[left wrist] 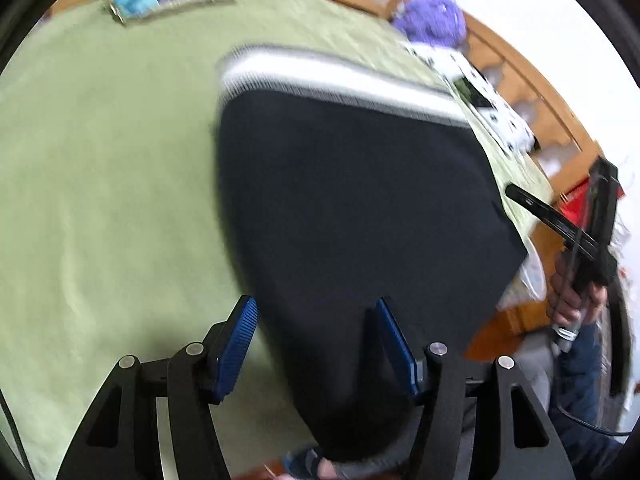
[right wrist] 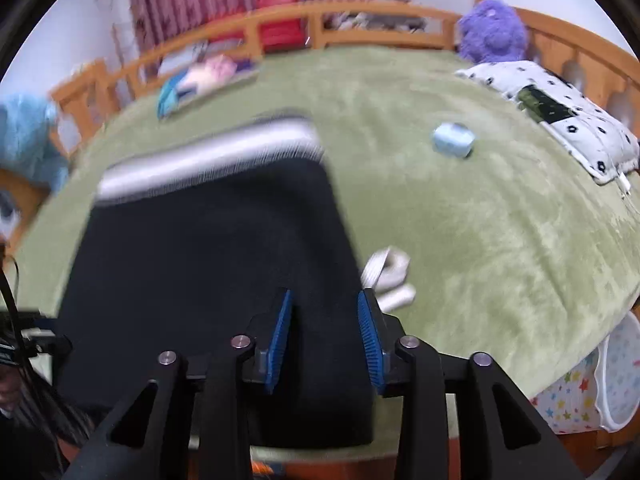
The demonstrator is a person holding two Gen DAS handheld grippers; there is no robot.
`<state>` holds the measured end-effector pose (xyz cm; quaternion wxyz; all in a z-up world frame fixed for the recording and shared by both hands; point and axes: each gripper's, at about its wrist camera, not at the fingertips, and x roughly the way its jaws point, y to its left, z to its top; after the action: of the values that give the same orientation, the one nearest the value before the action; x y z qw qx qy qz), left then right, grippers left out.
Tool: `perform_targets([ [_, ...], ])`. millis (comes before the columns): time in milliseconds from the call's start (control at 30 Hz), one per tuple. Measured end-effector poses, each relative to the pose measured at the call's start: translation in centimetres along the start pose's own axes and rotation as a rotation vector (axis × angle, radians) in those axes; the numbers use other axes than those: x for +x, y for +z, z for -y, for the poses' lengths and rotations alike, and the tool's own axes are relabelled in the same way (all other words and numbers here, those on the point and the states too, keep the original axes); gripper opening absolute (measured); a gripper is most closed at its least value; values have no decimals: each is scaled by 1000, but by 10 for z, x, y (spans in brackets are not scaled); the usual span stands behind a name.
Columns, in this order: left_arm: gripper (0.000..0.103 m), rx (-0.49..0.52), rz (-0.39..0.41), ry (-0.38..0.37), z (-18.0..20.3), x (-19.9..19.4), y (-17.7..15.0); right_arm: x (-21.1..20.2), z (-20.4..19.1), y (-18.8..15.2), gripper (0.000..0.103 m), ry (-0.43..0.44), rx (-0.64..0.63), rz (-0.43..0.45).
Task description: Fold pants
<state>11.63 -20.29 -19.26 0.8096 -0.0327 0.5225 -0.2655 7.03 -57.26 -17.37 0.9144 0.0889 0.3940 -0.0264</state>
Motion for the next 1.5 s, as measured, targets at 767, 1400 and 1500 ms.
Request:
perform_targets([
  [767,30,-247,35,-262,-68,69,48,133,1,38,65,327,114,-314],
  [1400,24,-217,148,6,-245,-103,95,103,-250,87,21,584,110,-192],
  [1500,27,-295,100,-19,-283,-79,87,144,-284,91,22,486,65,-224],
])
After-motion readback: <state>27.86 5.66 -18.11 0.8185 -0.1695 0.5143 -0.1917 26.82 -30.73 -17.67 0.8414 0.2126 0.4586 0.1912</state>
